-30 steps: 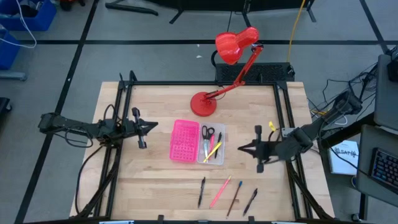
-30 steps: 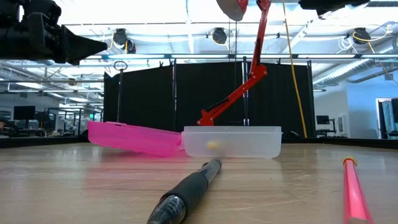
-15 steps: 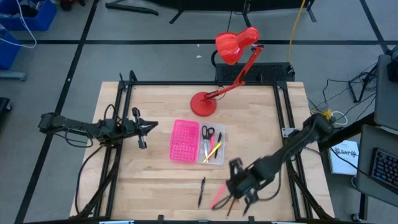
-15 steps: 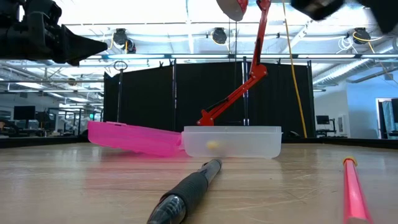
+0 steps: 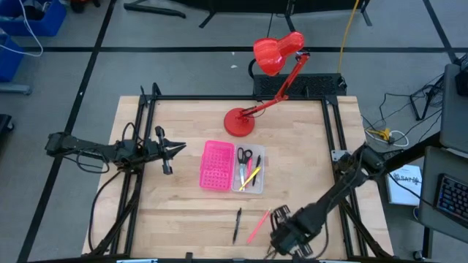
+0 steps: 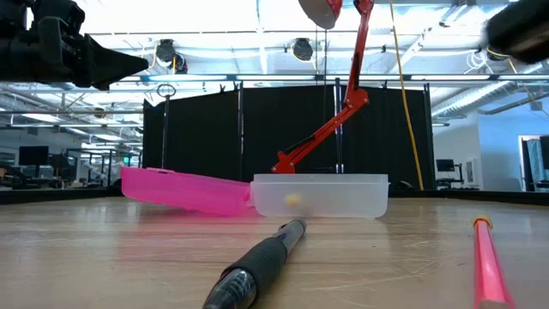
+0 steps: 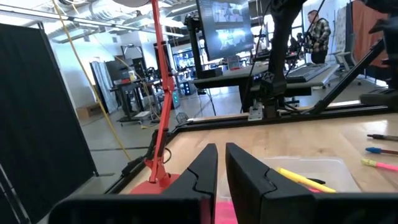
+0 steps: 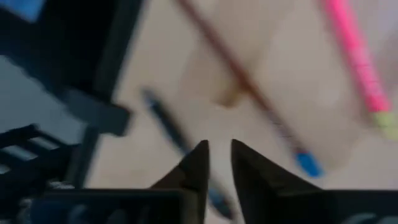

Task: Pick & place school supplies into a supply box
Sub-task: Put the black pen into the pink supply box

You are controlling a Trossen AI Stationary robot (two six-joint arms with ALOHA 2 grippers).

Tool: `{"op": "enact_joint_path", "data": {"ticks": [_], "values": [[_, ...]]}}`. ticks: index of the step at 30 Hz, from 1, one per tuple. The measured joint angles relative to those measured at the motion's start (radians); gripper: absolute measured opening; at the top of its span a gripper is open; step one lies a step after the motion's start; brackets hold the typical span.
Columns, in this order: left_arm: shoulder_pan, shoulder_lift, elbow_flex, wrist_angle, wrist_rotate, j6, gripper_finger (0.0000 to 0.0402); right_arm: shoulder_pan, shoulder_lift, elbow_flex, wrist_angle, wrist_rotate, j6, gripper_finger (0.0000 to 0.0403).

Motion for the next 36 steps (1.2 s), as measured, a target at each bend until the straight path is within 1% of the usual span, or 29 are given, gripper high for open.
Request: {"op": "enact_joint_path", "data": {"ticks": [4,5,7,10,14,18,23,26,30,33,36], "values": [[0.0,0.0,0.0,0.0,0.0,0.0,0.0042,0.049,-0.002,0.0,-0.002,0.003,0.033,0.0128],[0.0,0.0,0.0,0.0,0.0,0.0,0.0042,0.061,-0.002,0.0,-0.001,0.017,0.03,0.0139],[0.0,0.0,0.0,0.0,0.0,-0.006,0.0042,0.087,0.002,0.0,0.003,0.078,0.002,0.0159],[0.0,0.0,0.0,-0.001,0.0,-0.028,0.0042,0.116,0.02,0.0,0.003,0.137,-0.072,0.0176],[0.0,0.0,0.0,-0.003,0.0,-0.032,0.0042,0.126,0.068,-0.006,0.018,0.155,-0.132,0.0186],[0.0,0.0,0.0,-0.009,0.0,-0.031,0.0042,0.131,0.117,-0.007,-0.001,0.153,-0.179,0.0185],[0.0,0.0,0.0,-0.009,0.0,-0.031,0.0042,0.132,0.15,-0.006,-0.038,0.106,-0.228,0.0175],[0.0,0.0,0.001,-0.009,0.0,-0.031,0.0042,0.135,0.162,-0.011,-0.026,0.105,-0.26,0.017],[0.0,0.0,0.001,-0.009,0.0,-0.031,0.0042,0.142,0.161,-0.077,0.028,0.133,-0.274,0.0162],[0.0,0.0,0.001,-0.009,0.0,-0.031,0.0042,0.143,0.159,-0.139,0.071,0.131,-0.276,0.0145],[0.0,0.0,0.001,-0.009,0.0,-0.031,0.0042,0.143,0.156,-0.191,0.124,0.123,-0.274,0.0112]]}}
